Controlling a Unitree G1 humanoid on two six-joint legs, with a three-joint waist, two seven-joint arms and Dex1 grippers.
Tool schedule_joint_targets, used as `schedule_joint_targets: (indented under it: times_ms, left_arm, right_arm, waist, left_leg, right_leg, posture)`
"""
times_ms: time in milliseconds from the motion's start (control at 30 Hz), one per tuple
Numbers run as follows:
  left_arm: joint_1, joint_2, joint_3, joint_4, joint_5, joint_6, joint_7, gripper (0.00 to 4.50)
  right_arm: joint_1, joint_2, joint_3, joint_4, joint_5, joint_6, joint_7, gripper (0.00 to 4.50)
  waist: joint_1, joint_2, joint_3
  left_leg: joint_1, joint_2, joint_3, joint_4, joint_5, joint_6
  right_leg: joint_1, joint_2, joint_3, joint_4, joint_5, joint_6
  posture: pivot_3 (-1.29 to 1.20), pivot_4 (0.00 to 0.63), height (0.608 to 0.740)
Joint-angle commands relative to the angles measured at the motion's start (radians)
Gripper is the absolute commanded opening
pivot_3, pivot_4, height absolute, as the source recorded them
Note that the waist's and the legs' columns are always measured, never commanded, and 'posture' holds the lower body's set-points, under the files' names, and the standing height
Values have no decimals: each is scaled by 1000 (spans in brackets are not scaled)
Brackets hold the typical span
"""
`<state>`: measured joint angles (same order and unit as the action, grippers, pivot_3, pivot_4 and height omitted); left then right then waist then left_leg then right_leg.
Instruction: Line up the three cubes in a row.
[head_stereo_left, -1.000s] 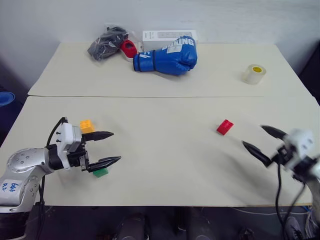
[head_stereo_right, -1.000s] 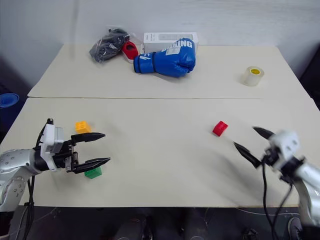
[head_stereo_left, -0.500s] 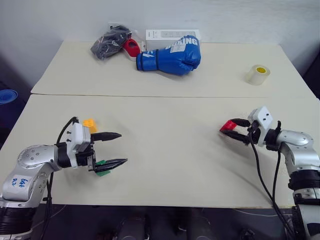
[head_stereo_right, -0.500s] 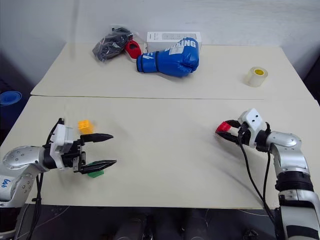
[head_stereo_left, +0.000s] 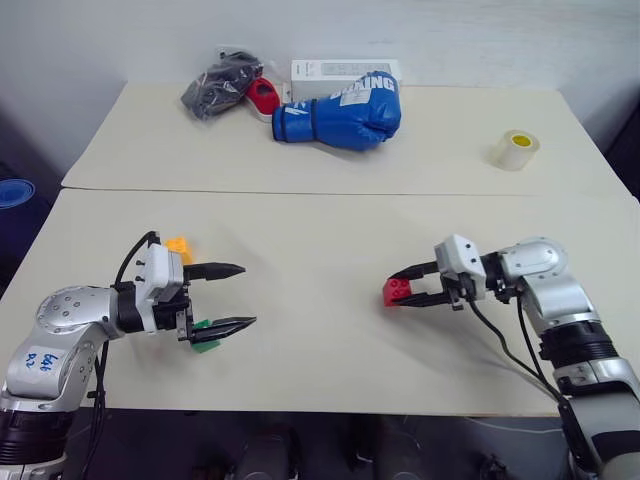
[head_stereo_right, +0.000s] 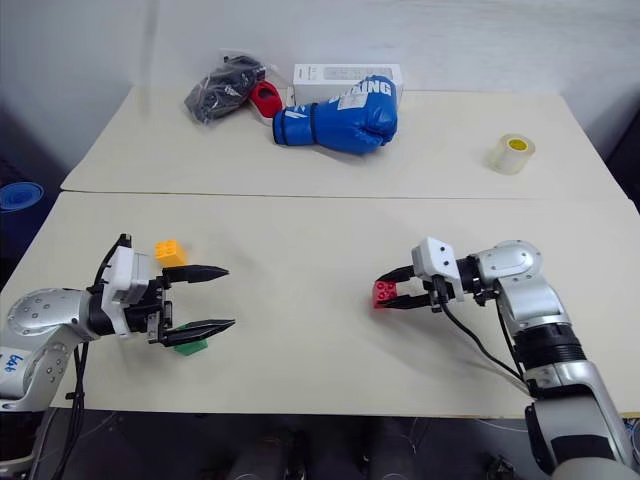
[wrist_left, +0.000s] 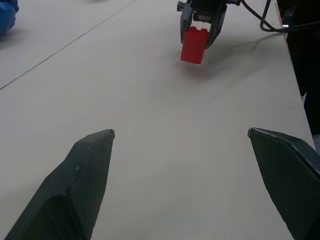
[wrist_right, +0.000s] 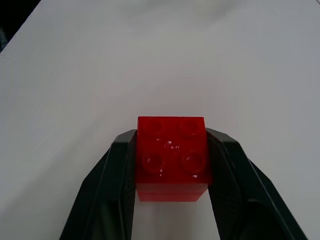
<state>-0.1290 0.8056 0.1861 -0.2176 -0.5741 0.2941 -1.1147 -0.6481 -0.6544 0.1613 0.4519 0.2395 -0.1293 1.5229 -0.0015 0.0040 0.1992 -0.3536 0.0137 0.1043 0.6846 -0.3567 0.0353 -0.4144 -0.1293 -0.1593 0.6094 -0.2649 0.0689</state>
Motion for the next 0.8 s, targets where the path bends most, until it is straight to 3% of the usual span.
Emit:
schedule_joint_targets:
  times_ms: [33, 333, 467, 633, 800]
  left_arm:
    - [-1, 5, 16, -11, 2, -4, 1, 4500]
    - [10, 6, 28, -10, 6, -7, 10, 4500]
    - [44, 23, 87, 18, 2, -12, 12, 4500]
    - [170, 26, 263, 88, -5, -37, 20, 4500]
    - [351, 40, 457, 231, 15, -81, -12, 4500]
  right_arm:
    - [-31, 22, 7, 88, -26, -71, 19, 1475]
    - [-44, 60, -10, 125, -28, -87, -30, 1475]
    - [-17, 35, -54, 41, 46, -55, 11, 2770]
    - [56, -16, -147, -83, 121, -65, -3, 4378]
    - [236, -8, -297, -227, 269, -88, -29, 4464]
  waist:
    - [0, 0, 0]
    - [-5, 0, 0]
    - [-5, 0, 0]
    - [-4, 0, 0]
    - [-3, 0, 0]
  left_leg:
    - [0, 0, 0, 0, 0, 0]
    - [1, 0, 0, 0, 0, 0]
    - [0, 0, 0, 0, 0, 0]
    - [0, 0, -1, 0, 0, 0]
    - [0, 1, -2, 0, -1, -1]
  right_leg:
    - [0, 0, 0, 0, 0, 0]
    - [1, 0, 0, 0, 0, 0]
    - [1, 0, 0, 0, 0, 0]
    - [0, 0, 0, -1, 0, 0]
    - [1, 0, -1, -2, 0, 0]
  posture:
    - [0, 150, 740]
    - [0, 150, 740]
    - [0, 150, 740]
    - [0, 150, 740]
    - [0, 150, 740]
